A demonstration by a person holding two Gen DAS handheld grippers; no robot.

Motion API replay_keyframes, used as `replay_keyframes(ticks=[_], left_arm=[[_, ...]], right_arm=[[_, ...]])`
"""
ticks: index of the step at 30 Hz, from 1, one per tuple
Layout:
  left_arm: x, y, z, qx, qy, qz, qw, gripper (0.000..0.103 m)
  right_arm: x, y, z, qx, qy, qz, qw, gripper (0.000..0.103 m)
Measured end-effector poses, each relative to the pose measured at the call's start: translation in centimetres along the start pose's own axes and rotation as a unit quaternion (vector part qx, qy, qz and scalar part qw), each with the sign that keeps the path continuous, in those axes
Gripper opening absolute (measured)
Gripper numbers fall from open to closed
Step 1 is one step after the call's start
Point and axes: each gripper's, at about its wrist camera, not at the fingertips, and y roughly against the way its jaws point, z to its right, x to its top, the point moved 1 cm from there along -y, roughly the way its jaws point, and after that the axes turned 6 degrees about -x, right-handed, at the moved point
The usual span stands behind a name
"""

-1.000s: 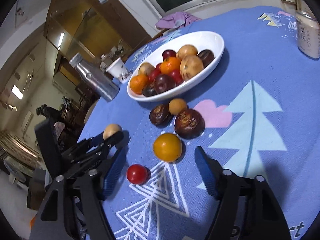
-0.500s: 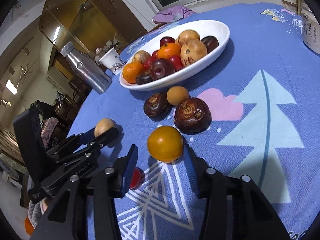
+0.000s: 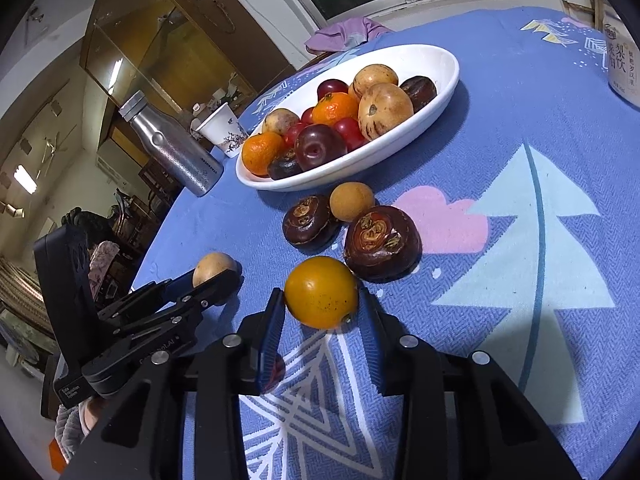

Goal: Organize fruits
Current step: 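Grasp an orange with the right gripper while the left gripper lifts the tan fruit, then lower the tan fruit and orange onto the white plate, opening both grippers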

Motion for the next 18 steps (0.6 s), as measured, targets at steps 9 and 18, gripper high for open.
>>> replay_keyframes(ticks=[9,18], left_arm=[[2.4,4.1,1.0,-0.006,0.002,0.077,0.997,0.041],[10.1,2.0,4.8,-0.014,-0.023,0.095,0.9951,0.041]], right_arm=[[1.1,4.9,0.0,0.01,-0.001,0.081,0.997,0.037],[10.0,6.8,-0.6,-0.013,-0.015,0.139,0.99,0.037]])
